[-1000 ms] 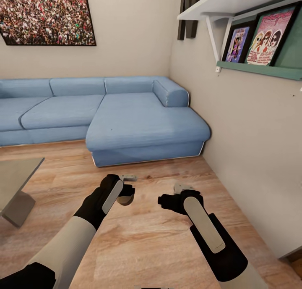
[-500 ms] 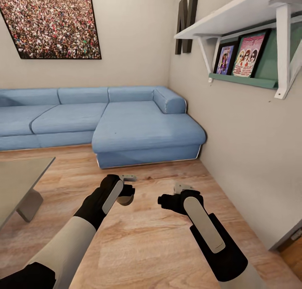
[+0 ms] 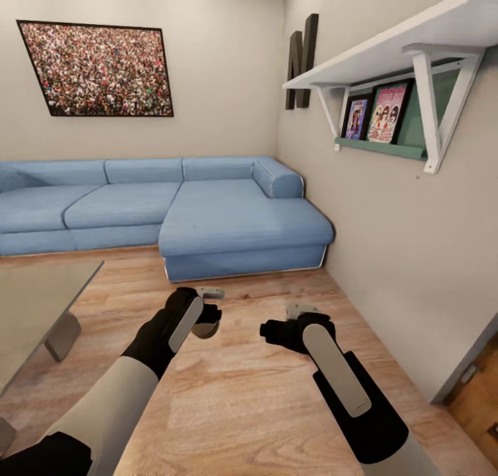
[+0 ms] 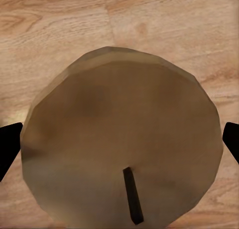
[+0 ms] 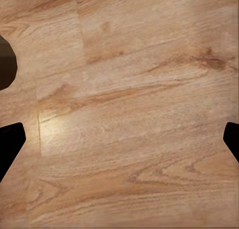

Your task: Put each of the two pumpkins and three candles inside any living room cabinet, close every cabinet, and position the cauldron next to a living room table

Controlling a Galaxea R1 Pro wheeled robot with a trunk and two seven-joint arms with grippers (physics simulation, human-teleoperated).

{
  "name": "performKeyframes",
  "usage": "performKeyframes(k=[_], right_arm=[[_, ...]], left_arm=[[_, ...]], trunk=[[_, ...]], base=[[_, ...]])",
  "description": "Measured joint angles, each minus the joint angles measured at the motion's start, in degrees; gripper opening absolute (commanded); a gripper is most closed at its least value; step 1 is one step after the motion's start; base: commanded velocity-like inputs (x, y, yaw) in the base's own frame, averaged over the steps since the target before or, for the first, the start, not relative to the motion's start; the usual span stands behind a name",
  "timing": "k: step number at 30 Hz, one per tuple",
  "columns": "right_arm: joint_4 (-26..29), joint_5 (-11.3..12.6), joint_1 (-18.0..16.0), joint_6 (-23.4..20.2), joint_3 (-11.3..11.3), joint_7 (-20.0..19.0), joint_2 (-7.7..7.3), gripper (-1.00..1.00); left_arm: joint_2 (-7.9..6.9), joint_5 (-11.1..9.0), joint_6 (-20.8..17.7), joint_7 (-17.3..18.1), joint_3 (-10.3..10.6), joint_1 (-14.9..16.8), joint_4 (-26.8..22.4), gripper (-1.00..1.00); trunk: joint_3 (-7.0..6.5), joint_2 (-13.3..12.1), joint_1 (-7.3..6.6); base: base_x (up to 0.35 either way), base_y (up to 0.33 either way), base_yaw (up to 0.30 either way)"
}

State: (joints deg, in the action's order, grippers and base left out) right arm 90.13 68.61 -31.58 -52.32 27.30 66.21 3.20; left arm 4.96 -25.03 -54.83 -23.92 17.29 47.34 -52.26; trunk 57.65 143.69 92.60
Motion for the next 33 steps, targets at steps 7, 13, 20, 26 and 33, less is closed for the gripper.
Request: performKeyframes(k=[7,13,20,26,33], right_arm=[[0.00,0.07,-0.01,-0.01,-0.02,0.00,-0.03,1.00],[0.00,0.01,0.00,-0.01,0.02,0.00,0.00,1.00],[-0.01,0.00,-0.01,-0.01,0.03,0.00,0.04,1.00],[-0.01,0.00,-0.02,-0.01,0.03,0.00,0.05,1.00],[0.00,0.00,-0.02,-0.01,0.02,0.00,0.04,1.00]], left_arm=[[0.00,-0.14,0.04,-1.29,0.00,-0.08,-0.12,-1.00],[0.06,-0.21,0.06,-1.45,0.00,-0.09,-0.07,-1.00],[0.07,-0.17,0.11,-1.49,-0.01,-0.10,-0.09,-1.00],[0.07,-0.16,0.11,-1.51,-0.01,-0.10,-0.08,-1.00],[0.08,-0.14,0.12,-1.56,0.00,-0.09,-0.08,-1.00]], trunk=[[-1.55,-0.09,-0.17],[-2.88,-0.17,-0.35],[-4.44,-0.27,-0.52],[-5.76,-0.35,-0.66],[-7.32,-0.44,-0.87]], base=[[-0.309,0.000,0.000],[-0.178,0.000,0.009],[-0.091,0.000,0.136],[-0.263,0.000,0.165],[-0.077,0.000,0.024]])
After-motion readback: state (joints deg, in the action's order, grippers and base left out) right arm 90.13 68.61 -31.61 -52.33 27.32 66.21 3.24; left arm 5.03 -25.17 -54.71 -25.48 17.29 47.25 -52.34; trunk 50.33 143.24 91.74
